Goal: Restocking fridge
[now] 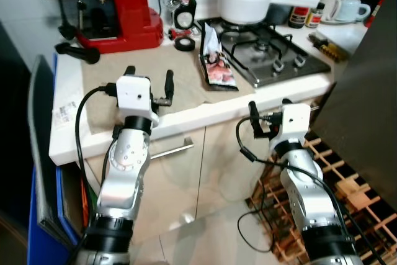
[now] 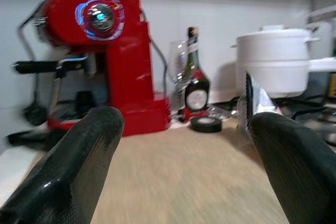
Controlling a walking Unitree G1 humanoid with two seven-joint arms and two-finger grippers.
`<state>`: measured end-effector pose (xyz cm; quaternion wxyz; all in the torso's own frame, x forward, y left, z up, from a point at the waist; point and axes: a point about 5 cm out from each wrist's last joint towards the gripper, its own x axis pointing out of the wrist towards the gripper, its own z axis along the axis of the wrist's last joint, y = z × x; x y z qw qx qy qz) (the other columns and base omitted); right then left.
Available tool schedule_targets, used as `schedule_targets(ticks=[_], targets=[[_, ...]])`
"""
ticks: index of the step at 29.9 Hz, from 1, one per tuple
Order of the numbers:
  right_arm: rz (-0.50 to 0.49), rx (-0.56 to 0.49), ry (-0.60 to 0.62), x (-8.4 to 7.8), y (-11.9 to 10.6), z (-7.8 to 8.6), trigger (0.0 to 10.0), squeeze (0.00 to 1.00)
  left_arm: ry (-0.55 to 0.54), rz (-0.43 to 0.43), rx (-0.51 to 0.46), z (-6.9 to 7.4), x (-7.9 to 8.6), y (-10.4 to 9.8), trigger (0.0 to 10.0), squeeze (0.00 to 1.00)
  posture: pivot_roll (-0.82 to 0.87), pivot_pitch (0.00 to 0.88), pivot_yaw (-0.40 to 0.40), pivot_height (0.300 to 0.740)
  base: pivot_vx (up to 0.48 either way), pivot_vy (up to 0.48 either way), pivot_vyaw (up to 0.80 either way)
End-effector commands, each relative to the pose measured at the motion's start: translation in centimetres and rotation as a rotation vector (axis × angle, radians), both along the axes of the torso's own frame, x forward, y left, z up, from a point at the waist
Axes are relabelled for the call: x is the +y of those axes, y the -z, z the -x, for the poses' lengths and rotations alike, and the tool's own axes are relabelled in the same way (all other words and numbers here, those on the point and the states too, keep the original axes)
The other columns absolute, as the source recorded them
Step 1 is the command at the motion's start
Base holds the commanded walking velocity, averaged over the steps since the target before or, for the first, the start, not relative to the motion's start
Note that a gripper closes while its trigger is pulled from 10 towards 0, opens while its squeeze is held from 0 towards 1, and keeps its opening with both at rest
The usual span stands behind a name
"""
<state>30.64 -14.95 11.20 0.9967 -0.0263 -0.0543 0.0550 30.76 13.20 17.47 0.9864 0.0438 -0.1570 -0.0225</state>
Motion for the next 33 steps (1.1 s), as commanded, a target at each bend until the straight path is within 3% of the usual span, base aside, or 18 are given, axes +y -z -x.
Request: schedule_targets(ticks=[1, 11, 19, 22, 25, 33], targets=[[0.011, -0.018, -0.008, -0.1, -0.4, -0.1, 10.0, 0.00, -0.005, -0.008, 0.017, -0.2, -0.2, 0.2, 10.0, 0.00, -0.03, 0.000, -0.010, 0.740, 0.247, -0.409, 0.66], [-0.013, -0.035, -0.005, 0.1, -0.7, -0.2, 10.0, 0.00, -0.021, -0.014, 0.020, -0.5, 0.0, 0.1, 10.0, 0.00, -0.03, 0.000, -0.008, 0.740, 0.315, -0.355, 0.58], [0.006, -0.081, 0.009, 0.3, -1.7, -0.4, 10.0, 0.00, -0.021, -0.026, 0.018, -0.7, 0.0, 0.0, 10.0, 0.00, -0.03, 0.000, -0.006, 0.740, 0.088, 0.000, 0.00], [0.007, -0.172, 0.012, 0.9, -4.0, -1.0, 10.0, 0.00, 0.002, -0.035, -0.019, -0.9, 0.0, -0.8, 10.0, 0.00, -0.04, 0.000, -0.005, 0.740, 0.155, 0.000, 0.00], [0.004, -0.184, -0.006, 1.3, -4.4, -1.2, 10.0, 0.00, 0.002, -0.028, -0.023, -1.0, 0.0, -1.0, 10.0, 0.00, -0.04, 0.000, -0.003, 0.740, 0.465, 0.000, 0.00], [-0.077, -0.202, -0.075, 2.9, -6.1, -2.7, 10.0, 0.00, 0.003, -0.021, -0.049, -0.9, 0.0, -1.4, 10.0, 0.00, -0.02, 0.000, -0.010, 0.740, 0.239, 0.260, 0.00]])
